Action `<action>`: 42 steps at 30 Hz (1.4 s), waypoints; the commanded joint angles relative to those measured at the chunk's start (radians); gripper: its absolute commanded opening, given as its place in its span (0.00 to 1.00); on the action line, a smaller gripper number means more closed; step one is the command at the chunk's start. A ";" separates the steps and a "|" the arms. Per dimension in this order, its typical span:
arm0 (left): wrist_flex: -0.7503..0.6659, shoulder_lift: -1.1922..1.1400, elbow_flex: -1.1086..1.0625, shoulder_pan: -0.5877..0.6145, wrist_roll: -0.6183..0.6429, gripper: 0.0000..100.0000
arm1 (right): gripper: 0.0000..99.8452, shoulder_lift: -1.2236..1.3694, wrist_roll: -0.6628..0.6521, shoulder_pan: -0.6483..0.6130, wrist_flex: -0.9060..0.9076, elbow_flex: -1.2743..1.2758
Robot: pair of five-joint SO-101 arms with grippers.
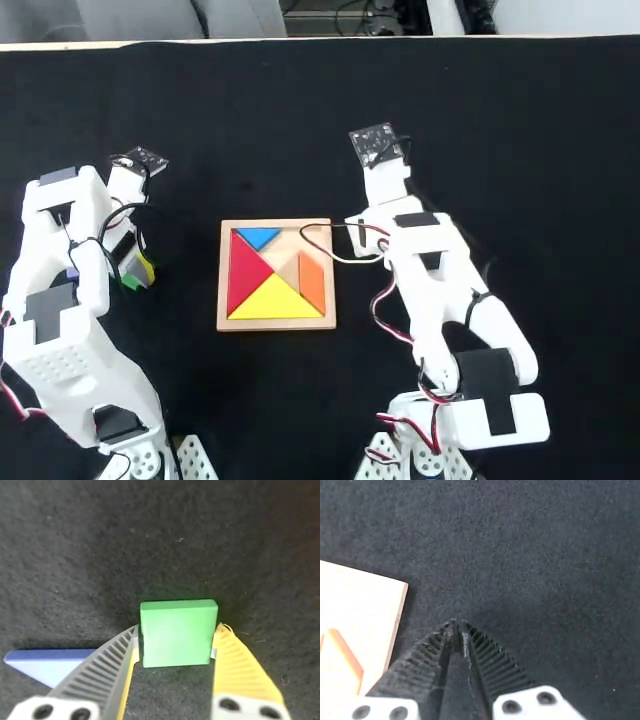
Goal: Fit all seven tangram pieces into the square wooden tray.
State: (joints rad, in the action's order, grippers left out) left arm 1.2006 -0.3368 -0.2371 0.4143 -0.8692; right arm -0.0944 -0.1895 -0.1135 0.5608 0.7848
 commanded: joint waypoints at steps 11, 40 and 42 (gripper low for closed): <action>0.114 0.187 -0.002 -0.019 0.023 0.20 | 0.01 -0.007 0.002 0.012 -0.020 -0.047; -0.186 0.187 -0.015 -0.690 0.523 0.21 | 0.01 -0.008 0.009 0.143 -0.049 -0.059; -0.199 0.187 -0.015 -0.694 0.523 0.21 | 0.01 -0.008 0.009 0.146 -0.049 -0.059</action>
State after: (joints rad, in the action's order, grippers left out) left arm 1.0441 -0.1557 -0.2708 -0.2700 -0.3537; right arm -0.0944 -0.1880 0.0230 0.5332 0.7848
